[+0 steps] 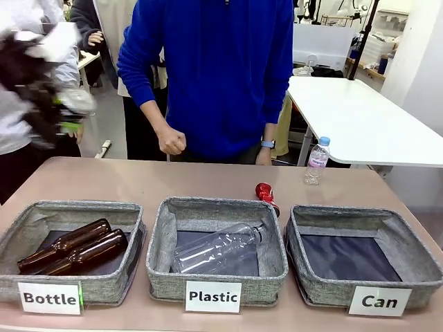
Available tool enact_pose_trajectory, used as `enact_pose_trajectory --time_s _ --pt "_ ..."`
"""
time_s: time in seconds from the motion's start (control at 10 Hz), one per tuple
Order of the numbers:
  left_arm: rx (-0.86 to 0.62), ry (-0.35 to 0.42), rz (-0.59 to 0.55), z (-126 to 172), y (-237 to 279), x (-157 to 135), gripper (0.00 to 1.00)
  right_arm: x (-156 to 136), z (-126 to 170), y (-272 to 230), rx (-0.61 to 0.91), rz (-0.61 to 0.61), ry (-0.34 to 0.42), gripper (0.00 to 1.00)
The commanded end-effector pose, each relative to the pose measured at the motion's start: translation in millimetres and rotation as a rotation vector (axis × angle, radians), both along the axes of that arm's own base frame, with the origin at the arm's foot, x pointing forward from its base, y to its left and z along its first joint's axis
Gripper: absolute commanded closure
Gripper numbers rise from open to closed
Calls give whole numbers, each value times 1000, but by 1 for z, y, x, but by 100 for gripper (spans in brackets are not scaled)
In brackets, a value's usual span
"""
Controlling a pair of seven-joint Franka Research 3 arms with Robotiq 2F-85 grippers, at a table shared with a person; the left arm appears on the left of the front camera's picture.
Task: Sort the can waste into the basket.
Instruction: Pick up the can waste from the table and place it in the right Fabric basket.
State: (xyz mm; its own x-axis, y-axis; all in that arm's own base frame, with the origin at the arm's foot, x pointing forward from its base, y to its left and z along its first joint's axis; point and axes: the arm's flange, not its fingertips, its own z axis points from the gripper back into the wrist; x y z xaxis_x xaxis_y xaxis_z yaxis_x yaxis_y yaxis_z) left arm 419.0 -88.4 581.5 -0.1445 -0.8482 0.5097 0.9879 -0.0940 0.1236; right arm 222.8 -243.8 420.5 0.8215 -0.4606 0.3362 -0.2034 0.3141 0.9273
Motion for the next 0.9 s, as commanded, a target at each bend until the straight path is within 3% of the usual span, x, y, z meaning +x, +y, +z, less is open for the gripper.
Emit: enact_pose_trajectory --time_s 0.0,0.2,0.4,0.6,0.8 --pt "-14 77 -64 7 -75 27 100 2 2 -1 7 -5 -38 0" --pt "11 112 -165 -5 -191 31 100 2 2 -1 7 -5 -38 0" --pt "7 95 -136 -15 -296 24 100 2 2 -1 7 -5 -38 0" --pt "38 -1 -289 -29 -393 25 100 2 2 -1 7 -5 -38 0" --pt "60 33 -385 -45 -460 31 100 0 1 -1 -1 -2 -1 0"
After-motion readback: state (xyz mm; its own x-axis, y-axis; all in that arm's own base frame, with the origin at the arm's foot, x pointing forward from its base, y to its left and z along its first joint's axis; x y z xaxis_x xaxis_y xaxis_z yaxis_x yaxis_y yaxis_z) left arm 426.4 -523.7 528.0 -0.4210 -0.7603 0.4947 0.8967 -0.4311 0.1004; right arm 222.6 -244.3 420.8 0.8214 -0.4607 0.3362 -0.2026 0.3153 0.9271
